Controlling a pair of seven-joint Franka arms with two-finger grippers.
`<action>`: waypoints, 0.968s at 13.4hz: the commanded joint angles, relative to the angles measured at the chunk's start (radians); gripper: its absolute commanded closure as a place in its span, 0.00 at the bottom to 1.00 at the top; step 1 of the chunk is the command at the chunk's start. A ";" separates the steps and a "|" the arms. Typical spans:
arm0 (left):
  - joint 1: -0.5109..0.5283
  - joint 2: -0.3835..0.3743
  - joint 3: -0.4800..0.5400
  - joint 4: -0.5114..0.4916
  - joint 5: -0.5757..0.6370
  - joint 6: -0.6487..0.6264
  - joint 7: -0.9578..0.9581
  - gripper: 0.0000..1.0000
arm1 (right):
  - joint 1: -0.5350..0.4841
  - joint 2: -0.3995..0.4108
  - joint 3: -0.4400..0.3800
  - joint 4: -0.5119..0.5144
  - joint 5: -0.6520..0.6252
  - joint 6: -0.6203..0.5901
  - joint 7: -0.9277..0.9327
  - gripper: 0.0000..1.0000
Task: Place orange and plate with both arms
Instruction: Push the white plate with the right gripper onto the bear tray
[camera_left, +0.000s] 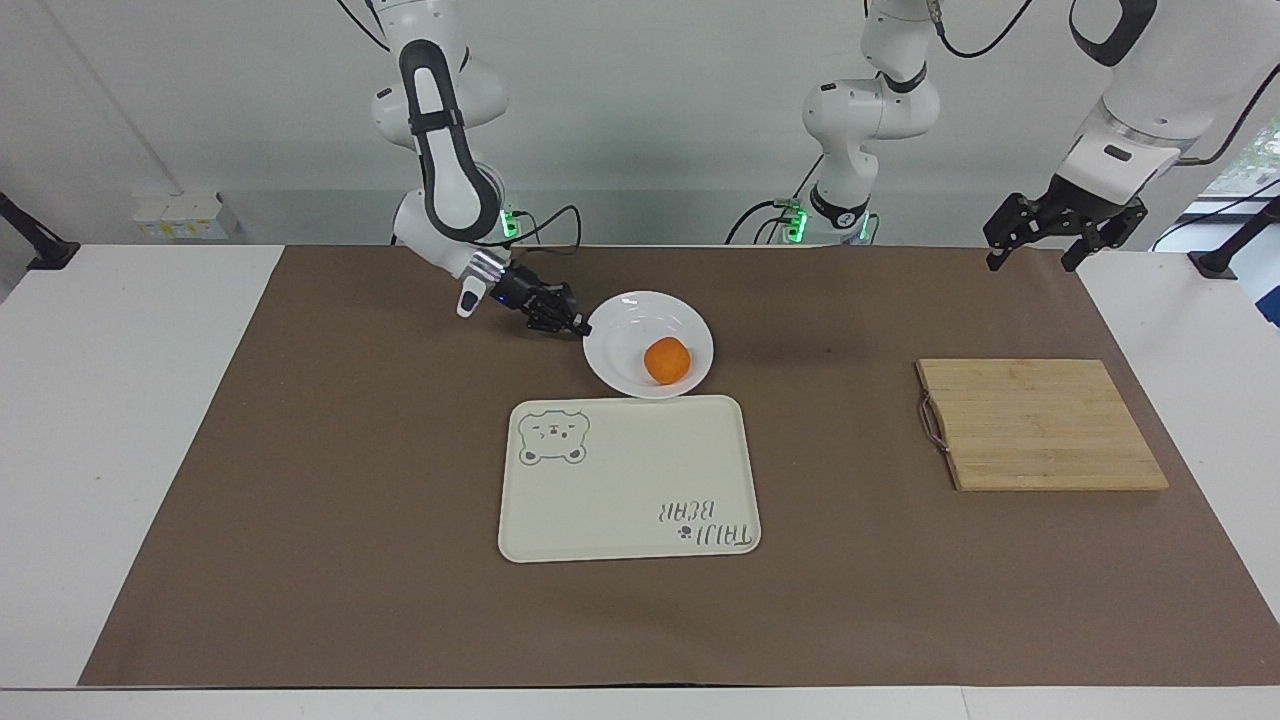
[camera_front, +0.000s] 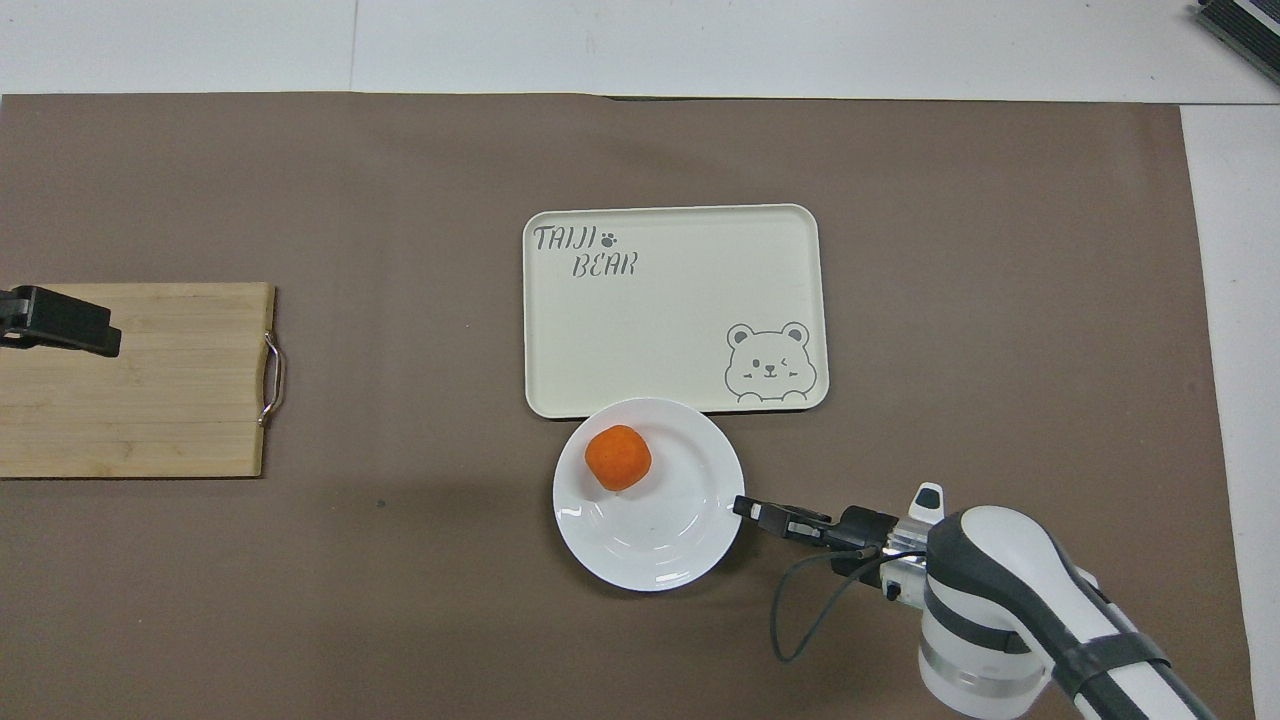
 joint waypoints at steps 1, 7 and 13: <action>0.011 0.002 -0.009 0.008 0.015 -0.015 0.004 0.00 | -0.020 0.012 -0.005 0.047 0.045 -0.024 -0.037 1.00; 0.011 0.002 -0.009 0.008 0.015 -0.015 0.004 0.00 | -0.090 0.017 -0.008 0.097 0.042 -0.118 -0.016 1.00; 0.011 0.002 -0.009 0.008 0.014 -0.015 0.004 0.00 | -0.176 0.202 -0.011 0.375 -0.075 -0.150 0.194 1.00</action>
